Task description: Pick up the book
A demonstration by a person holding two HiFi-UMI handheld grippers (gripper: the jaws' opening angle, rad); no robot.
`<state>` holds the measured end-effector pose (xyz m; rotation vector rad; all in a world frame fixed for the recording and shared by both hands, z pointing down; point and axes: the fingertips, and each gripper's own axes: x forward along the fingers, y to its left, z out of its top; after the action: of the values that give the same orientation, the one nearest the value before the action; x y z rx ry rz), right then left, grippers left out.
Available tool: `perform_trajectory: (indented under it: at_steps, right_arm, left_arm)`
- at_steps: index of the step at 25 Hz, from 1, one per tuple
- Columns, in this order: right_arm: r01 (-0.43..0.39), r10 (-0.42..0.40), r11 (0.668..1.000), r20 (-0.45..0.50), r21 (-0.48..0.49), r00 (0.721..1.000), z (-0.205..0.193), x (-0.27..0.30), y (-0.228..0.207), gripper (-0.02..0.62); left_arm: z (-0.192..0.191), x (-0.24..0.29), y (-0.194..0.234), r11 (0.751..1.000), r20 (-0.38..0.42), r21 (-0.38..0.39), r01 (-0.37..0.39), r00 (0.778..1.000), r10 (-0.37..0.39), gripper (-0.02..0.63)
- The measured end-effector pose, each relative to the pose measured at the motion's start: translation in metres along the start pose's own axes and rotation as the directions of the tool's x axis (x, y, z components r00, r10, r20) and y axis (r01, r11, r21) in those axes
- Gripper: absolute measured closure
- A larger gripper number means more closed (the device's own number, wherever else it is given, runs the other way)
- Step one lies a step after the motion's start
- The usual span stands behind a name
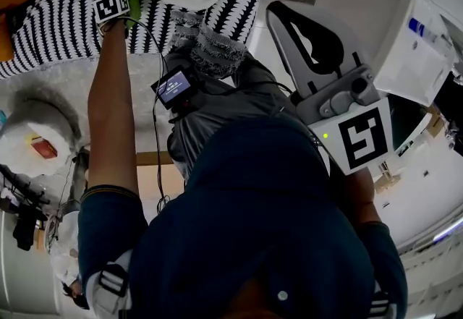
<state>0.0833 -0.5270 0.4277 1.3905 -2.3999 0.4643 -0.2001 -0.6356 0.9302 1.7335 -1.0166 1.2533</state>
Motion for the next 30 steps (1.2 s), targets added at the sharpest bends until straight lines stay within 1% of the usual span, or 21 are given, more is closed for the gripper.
perform_trajectory:
  at_steps: [3,6,9,10,12,15,20,24,30]
  right_arm:
    - [-0.023,0.023,1.0,0.039,-0.008,0.999,0.014,0.001,0.006,0.581]
    - [-0.05,0.051,0.999,0.081,-0.019,0.995,0.031,0.0,0.013,0.581]
    - [-0.076,0.078,0.997,0.11,-0.022,0.991,0.049,-0.006,0.022,0.581]
    - [-0.085,0.087,0.996,0.121,-0.022,0.989,0.054,-0.009,0.024,0.581]
    - [-0.107,0.109,0.994,0.151,-0.024,0.982,0.066,-0.014,0.027,0.581]
    - [-0.133,0.146,0.988,0.222,-0.073,0.964,0.086,-0.019,0.03,0.581]
    - [-0.178,0.206,0.977,0.298,-0.119,0.932,0.114,-0.036,0.042,0.581]
    - [-0.214,0.259,0.963,0.351,-0.163,0.9,0.133,-0.051,0.052,0.58]
    - [-0.232,0.304,0.947,0.392,-0.221,0.868,0.155,-0.072,0.068,0.58]
  left_arm:
    - [0.009,-0.034,0.002,1.0,0.1,0.002,0.008,0.995,-0.008,0.476]
    - [0.024,-0.079,0.005,1.0,0.211,0.006,0.0,0.977,-0.002,0.476]
    - [0.037,-0.134,0.001,1.0,0.314,0.024,-0.008,0.95,0.0,0.477]
    - [0.043,-0.154,-0.001,1.0,0.35,0.029,-0.011,0.937,0.0,0.477]
    - [0.056,-0.195,-0.004,0.999,0.428,0.031,-0.022,0.904,0.007,0.477]
    - [0.075,-0.262,-0.005,0.998,0.542,0.034,-0.056,0.84,0.029,0.477]
    - [0.089,-0.375,-0.021,0.994,0.699,0.043,-0.099,0.714,0.041,0.476]
    - [0.087,-0.46,-0.041,0.989,0.794,0.046,-0.139,0.606,0.049,0.476]
    - [0.067,-0.569,-0.072,0.982,0.896,0.028,-0.185,0.441,0.058,0.476]
